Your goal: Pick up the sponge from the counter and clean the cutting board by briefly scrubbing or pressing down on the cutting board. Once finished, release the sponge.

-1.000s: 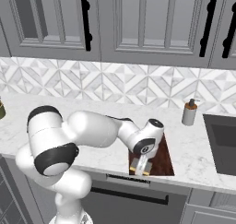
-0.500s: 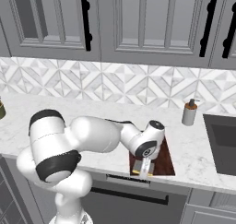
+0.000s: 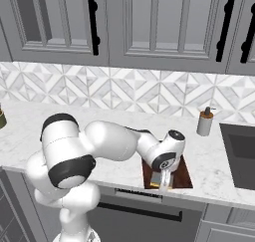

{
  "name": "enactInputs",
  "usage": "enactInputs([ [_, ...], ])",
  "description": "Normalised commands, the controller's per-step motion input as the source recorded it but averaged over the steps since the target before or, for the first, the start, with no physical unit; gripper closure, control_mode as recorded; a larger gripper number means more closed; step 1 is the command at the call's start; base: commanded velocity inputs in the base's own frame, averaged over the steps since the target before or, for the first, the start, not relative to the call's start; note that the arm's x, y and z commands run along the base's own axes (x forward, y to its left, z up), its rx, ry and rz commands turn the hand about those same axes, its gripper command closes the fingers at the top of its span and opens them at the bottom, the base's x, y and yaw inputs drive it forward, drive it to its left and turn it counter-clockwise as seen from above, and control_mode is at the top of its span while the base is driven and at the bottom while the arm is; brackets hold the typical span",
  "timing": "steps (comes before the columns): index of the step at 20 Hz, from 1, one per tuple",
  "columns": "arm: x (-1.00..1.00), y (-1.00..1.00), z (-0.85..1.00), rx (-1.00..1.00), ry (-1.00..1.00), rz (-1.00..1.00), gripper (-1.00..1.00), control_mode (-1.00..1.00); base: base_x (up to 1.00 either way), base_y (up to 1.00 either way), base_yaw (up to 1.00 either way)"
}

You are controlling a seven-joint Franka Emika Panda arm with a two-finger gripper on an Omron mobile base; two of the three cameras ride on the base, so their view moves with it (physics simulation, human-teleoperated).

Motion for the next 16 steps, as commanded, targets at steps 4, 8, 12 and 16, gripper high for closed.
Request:
enactInputs([
  [4,0.31,-0.21,0.00,0.00,-0.06,0.08,1.00,-1.00,0.00,0.00,0.00],
  [8,0.35,0.00,0.10,-0.07,-0.08,0.13,1.00,-1.00,0.00,0.00,0.00],
  [12,0.29,0.00,0.39,-0.07,-0.03,0.23,1.00,-1.00,0.00,0.00,0.00],
  [16,0.56,0.02,0.38,-0.10,0.00,0.23,1.00,-1.00,0.00,0.00,0.00],
])
